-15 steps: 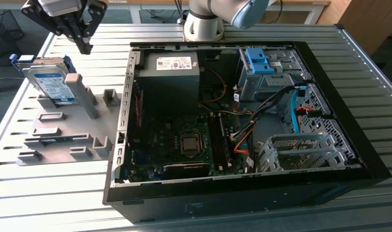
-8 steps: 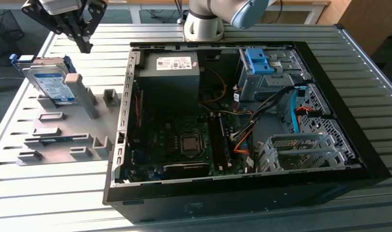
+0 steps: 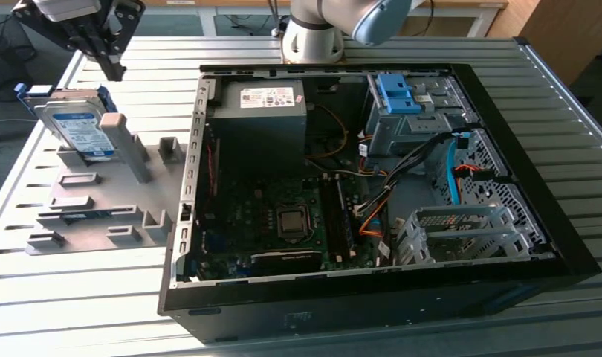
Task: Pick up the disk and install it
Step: 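Reach for the disk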
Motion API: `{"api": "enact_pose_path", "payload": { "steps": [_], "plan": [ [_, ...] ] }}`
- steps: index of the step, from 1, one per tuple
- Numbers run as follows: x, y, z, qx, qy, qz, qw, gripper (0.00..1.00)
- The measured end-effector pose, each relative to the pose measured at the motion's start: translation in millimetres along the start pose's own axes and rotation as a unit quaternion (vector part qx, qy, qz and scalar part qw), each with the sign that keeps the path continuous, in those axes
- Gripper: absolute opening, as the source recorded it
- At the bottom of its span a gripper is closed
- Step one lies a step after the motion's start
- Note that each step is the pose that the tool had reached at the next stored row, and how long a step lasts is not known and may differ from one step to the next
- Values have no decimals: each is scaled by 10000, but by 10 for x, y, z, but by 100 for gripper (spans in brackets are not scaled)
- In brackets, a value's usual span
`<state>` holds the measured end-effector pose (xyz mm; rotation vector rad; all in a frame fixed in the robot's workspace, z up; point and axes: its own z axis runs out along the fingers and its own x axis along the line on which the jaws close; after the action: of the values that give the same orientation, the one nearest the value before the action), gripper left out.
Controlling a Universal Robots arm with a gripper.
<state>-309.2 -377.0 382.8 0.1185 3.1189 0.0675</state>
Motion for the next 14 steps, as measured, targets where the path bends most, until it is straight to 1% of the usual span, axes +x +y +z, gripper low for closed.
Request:
{"api": "enact_pose_path", "payload": {
  "steps": [5,6,12,13,14],
  "plan": [
    [61,-3,-1,0,0,0,10000,11],
    [99,-5,-1,0,0,0,10000,11],
    [172,-9,-2,0,0,-1,10000,11],
    [277,-14,-3,0,0,0,10000,11],
    [300,-15,-3,0,0,0,10000,11]
  ]
}}
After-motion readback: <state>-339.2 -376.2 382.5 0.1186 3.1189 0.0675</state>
